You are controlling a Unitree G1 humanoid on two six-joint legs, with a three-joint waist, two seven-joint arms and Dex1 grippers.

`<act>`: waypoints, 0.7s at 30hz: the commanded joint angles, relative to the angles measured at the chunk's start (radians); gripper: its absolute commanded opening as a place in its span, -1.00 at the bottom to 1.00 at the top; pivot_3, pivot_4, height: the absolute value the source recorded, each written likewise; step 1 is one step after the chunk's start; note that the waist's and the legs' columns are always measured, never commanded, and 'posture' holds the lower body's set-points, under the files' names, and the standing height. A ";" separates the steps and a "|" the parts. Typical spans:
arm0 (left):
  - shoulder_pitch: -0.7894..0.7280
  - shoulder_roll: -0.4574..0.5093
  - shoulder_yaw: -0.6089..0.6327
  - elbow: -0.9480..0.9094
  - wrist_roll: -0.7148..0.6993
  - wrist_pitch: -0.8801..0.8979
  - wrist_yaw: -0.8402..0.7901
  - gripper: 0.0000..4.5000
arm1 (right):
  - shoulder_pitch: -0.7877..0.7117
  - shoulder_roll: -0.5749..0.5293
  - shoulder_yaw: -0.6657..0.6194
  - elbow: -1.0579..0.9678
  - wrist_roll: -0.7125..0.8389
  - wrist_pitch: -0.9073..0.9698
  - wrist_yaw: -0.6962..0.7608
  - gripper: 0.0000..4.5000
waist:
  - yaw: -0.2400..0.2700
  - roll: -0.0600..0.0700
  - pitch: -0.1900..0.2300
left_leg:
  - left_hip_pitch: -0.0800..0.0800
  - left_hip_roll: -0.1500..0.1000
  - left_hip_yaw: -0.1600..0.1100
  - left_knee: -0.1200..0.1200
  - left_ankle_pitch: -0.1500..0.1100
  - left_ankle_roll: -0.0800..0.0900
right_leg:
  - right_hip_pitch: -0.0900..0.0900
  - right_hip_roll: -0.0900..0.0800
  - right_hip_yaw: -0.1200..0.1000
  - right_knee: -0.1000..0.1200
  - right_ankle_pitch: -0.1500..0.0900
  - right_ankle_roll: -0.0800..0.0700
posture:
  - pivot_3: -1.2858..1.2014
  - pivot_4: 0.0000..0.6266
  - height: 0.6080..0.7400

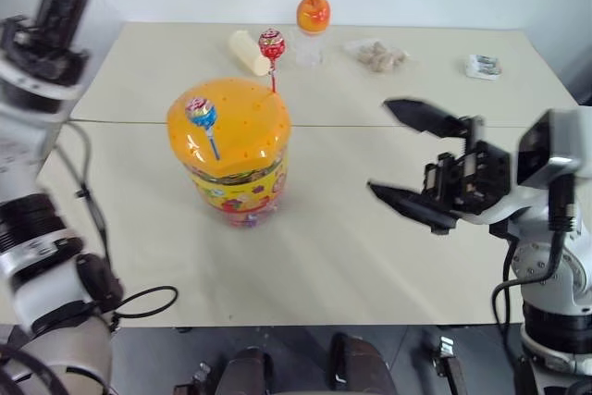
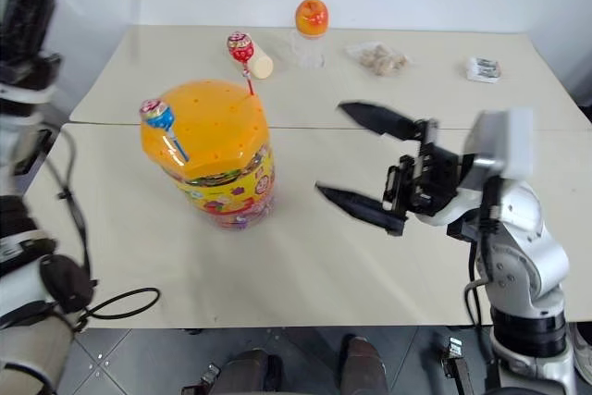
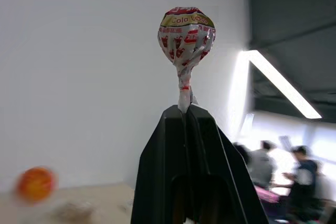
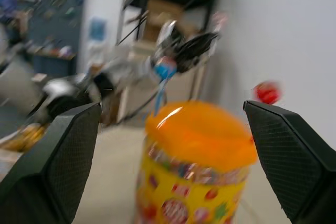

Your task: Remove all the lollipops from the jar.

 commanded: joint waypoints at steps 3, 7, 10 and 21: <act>0.523 0.239 -0.013 -0.138 0.239 0.097 -0.030 -0.99 | -0.039 -0.025 0.088 0.057 -0.065 -0.013 0.180 1.00 | -0.011 0.000 0.000 | 0.001 0.001 0.003 -0.003 0.000 0.000 | -0.002 0.000 0.000 0.000 0.000 0.000 | 0.03 -0.52 1.00; 0.870 0.238 0.055 -0.280 0.277 0.152 -0.060 -0.99 | -0.037 0.003 0.130 0.097 -0.125 -0.066 0.251 1.00 | 0.002 -0.005 0.002 | 0.000 0.001 0.004 -0.003 -0.001 -0.001 | -0.003 0.000 0.000 0.000 0.000 -0.001 | 0.03 -0.52 1.00; 0.941 0.182 0.096 -0.370 0.271 0.189 0.008 -0.99 | -0.034 0.035 0.137 0.139 -0.143 -0.085 0.265 1.00 | 0.037 -0.007 0.003 | -0.002 0.002 0.003 0.001 -0.001 -0.001 | -0.002 0.000 0.000 -0.001 0.000 -0.001 | 0.03 -0.52 1.00; 1.018 0.185 0.080 -0.424 0.322 0.121 -0.104 -0.18 | -0.046 0.079 0.104 0.221 -0.160 -0.075 0.225 1.00 | 0.036 -0.007 0.003 | -0.002 0.002 0.004 0.002 -0.002 -0.002 | -0.003 0.000 0.000 0.000 -0.001 -0.002 | 0.03 -0.52 1.00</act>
